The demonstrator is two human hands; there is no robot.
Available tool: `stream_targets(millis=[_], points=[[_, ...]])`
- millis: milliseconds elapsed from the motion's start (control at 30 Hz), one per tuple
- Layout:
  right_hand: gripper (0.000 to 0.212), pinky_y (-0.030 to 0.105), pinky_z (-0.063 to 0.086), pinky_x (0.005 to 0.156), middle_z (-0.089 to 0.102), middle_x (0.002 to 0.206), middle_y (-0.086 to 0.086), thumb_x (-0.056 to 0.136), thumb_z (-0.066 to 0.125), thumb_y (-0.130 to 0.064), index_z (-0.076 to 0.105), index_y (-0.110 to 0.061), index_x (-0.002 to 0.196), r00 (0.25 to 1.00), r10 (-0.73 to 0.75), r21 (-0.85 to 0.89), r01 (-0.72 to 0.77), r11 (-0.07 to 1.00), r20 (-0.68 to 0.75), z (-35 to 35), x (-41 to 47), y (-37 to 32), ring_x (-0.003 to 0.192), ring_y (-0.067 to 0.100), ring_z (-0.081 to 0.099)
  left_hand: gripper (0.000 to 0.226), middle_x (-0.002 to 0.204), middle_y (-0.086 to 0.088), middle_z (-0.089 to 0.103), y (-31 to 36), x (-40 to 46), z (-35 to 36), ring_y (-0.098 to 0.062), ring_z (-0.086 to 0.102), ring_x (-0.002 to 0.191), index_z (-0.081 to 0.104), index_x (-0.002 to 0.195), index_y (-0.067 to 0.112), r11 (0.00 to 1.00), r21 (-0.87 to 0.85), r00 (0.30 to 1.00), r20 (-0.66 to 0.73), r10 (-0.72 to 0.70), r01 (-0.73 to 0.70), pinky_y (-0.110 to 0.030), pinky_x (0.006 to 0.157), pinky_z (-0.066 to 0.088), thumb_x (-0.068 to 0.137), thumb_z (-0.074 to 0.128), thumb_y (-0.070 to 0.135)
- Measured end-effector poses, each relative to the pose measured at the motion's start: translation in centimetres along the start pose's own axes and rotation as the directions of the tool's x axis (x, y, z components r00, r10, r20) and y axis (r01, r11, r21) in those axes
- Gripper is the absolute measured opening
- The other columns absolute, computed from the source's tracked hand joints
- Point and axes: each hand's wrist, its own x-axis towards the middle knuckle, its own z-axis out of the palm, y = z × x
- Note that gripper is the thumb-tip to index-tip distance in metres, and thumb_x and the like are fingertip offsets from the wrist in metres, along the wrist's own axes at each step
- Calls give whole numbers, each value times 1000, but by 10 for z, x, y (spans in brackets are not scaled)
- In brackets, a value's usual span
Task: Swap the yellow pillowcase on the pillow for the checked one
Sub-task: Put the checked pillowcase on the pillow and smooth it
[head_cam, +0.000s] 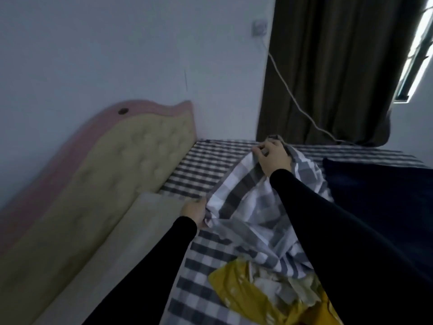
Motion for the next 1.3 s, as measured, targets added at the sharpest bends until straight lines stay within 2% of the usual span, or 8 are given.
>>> stream_targets(millis=[233, 367, 500, 600, 833, 1000, 1133, 1300], points=[[23, 61, 0, 114, 63, 107, 3, 92, 53, -40, 65, -21, 91, 917, 180, -142, -137, 980, 355, 136, -52, 52, 109, 23, 54, 38, 92, -18, 71, -132, 45, -49, -31, 68, 81, 69, 90, 5, 920, 367, 989, 2, -147, 136, -44, 78, 58, 96, 48, 36], [25, 62, 4, 113, 59, 119, 0, 93, 52, -38, 63, -25, 111, 851, 205, -180, -133, 975, 483, 201, -76, 51, 128, 23, 42, 32, 84, -14, 65, -171, 67, -74, -27, 62, 72, 59, 77, 12, 864, 467, 975, 21, -223, 188, -32, 64, 49, 98, 46, 32], [63, 52, 27, 110, 39, 148, 1, 91, 49, -52, 28, -32, 146, 688, 255, -243, -117, 963, 679, 271, -105, 53, 132, 27, 40, 22, 85, -9, 66, -193, 99, -115, -23, 59, 60, 56, 80, 13, 821, 540, 975, 1, -223, 187, -23, 51, 43, 96, 52, 27], [53, 34, 42, 98, 49, 141, 1, 94, 50, -39, 37, -24, 143, 679, 255, -161, -201, 966, 688, 308, -128, 57, 123, 23, 51, 22, 88, -11, 67, -198, 127, -149, -24, 57, 68, 57, 78, 15, 813, 551, 982, -68, -178, 186, -30, 63, 48, 95, 54, 29], [42, 33, 44, 94, 58, 125, 8, 92, 58, -34, 54, -14, 129, 595, 431, -28, -565, 825, 679, 380, -122, 72, 111, 24, 56, 25, 104, -11, 65, -189, 226, -199, -28, 60, 97, 66, 100, 10, 773, 628, 969, -235, 74, 93, -30, 82, 46, 87, 64, 32], [66, 31, 41, 92, 45, 140, 11, 88, 62, -40, 36, -14, 143, 539, 511, 92, -744, 662, 670, 430, -117, 87, 122, 26, 49, 69, 139, -9, 38, -181, 281, -221, -31, 34, 129, 50, 125, 28, 619, 751, 911, -390, 135, 229, -48, 104, 29, 68, 68, 63], [91, 40, 43, 92, 38, 148, 11, 81, 68, -48, 17, -18, 150, 439, 541, 164, -861, 482, 718, 460, -125, 101, 128, 31, 45, 143, 156, -6, 18, -183, 310, -250, -33, 20, 143, 13, 148, 34, 685, 671, 940, -336, -63, 286, -59, 113, 19, 27, 66, 89], [92, 48, 42, 95, 36, 150, 5, 79, 69, -48, 14, -29, 150, 392, 553, 185, -901, 393, 735, 477, -131, 103, 128, 32, 45, 152, 156, -4, 27, -187, 315, -255, -34, 31, 139, 5, 151, 30, 748, 597, 932, -353, -80, 291, -53, 114, 26, 26, 71, 87]])
